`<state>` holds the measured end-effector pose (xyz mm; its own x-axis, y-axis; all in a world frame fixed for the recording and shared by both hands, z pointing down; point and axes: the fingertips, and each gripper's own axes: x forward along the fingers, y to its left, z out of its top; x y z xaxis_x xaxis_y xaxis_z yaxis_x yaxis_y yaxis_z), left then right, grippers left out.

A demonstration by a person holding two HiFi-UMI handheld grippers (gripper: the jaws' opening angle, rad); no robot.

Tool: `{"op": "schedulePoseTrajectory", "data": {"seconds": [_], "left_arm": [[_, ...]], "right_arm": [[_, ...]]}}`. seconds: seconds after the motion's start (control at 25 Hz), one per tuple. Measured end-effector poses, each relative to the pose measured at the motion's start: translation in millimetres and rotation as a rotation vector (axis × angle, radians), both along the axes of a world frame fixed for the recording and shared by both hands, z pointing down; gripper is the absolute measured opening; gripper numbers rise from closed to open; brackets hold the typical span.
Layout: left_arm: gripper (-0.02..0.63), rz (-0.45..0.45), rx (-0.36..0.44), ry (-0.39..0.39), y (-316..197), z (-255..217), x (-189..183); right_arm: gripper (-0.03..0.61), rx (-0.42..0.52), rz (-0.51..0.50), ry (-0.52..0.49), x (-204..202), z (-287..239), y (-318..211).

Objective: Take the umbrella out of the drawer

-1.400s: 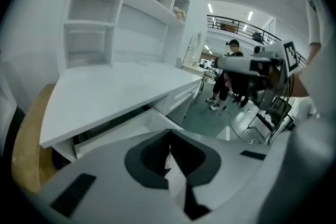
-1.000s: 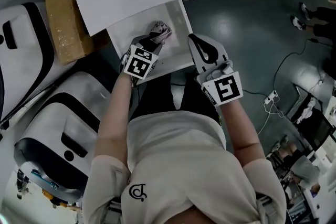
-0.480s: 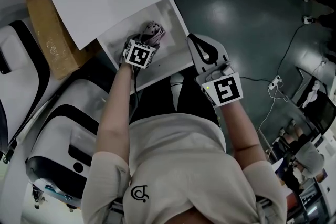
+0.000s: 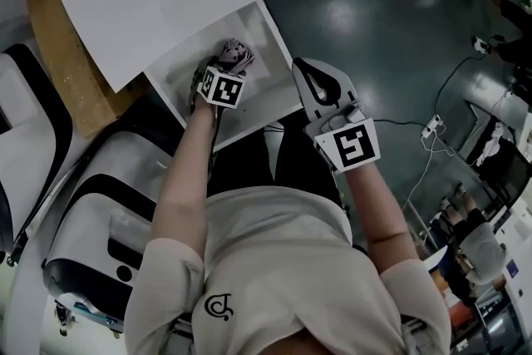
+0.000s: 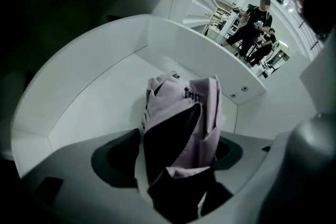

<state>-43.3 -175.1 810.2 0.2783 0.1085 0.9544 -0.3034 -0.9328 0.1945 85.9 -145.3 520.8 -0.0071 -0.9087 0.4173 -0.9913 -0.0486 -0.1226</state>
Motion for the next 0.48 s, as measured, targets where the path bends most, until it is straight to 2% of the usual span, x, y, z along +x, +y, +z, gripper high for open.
{"op": "schedulePoseTrajectory", "data": {"seconds": [0.2,0.48], "left_arm": [[0.286,-0.015,0.071,-0.011,-11.9,0.7,-0.5],[0.239,-0.036,0.101,-0.045,-11.2,0.1,-3.6]], "right_arm": [[0.006,-0.016,0.084,-0.045,22.0,10.9,14.0],[0.006,-0.049,0.074,-0.027,25.6,18.0,29.6]]}}
